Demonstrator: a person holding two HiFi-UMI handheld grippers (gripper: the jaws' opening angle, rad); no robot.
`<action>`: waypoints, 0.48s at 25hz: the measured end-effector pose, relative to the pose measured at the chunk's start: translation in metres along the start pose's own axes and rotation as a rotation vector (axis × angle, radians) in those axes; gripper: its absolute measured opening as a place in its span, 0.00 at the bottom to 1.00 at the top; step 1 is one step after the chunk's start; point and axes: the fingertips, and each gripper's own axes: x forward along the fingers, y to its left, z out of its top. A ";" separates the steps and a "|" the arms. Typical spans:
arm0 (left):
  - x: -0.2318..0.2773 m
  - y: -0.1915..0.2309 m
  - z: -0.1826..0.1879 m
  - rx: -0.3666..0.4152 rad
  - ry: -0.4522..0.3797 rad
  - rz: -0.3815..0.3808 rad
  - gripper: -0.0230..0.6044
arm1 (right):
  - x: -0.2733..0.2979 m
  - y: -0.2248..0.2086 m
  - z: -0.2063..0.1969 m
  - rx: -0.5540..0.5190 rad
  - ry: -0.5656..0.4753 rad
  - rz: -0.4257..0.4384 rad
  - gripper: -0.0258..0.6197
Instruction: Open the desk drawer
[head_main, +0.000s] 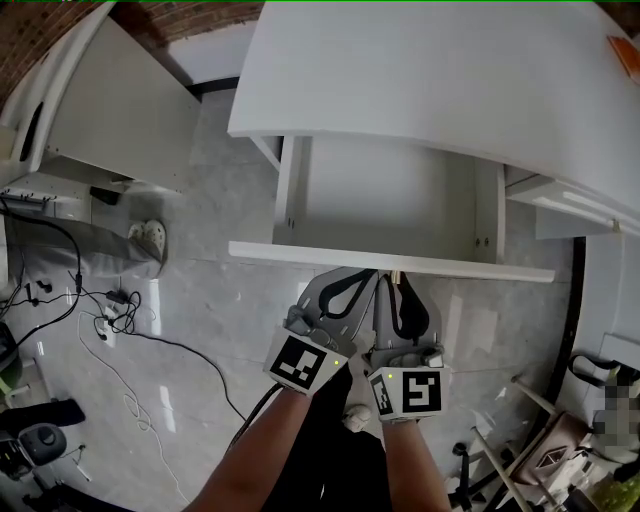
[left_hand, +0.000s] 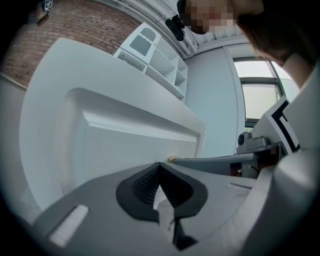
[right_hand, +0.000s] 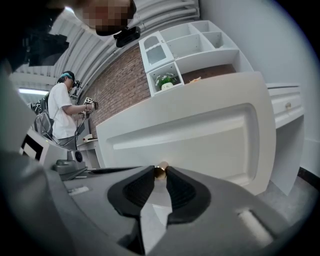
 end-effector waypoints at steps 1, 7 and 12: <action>-0.002 -0.002 -0.001 -0.001 0.001 -0.005 0.03 | -0.003 0.001 -0.001 0.001 0.001 0.001 0.15; -0.014 -0.013 -0.004 0.022 0.006 -0.013 0.03 | -0.017 0.007 -0.005 -0.003 0.008 0.008 0.15; -0.025 -0.021 -0.007 0.015 -0.002 -0.008 0.02 | -0.029 0.013 -0.010 -0.009 0.013 0.012 0.15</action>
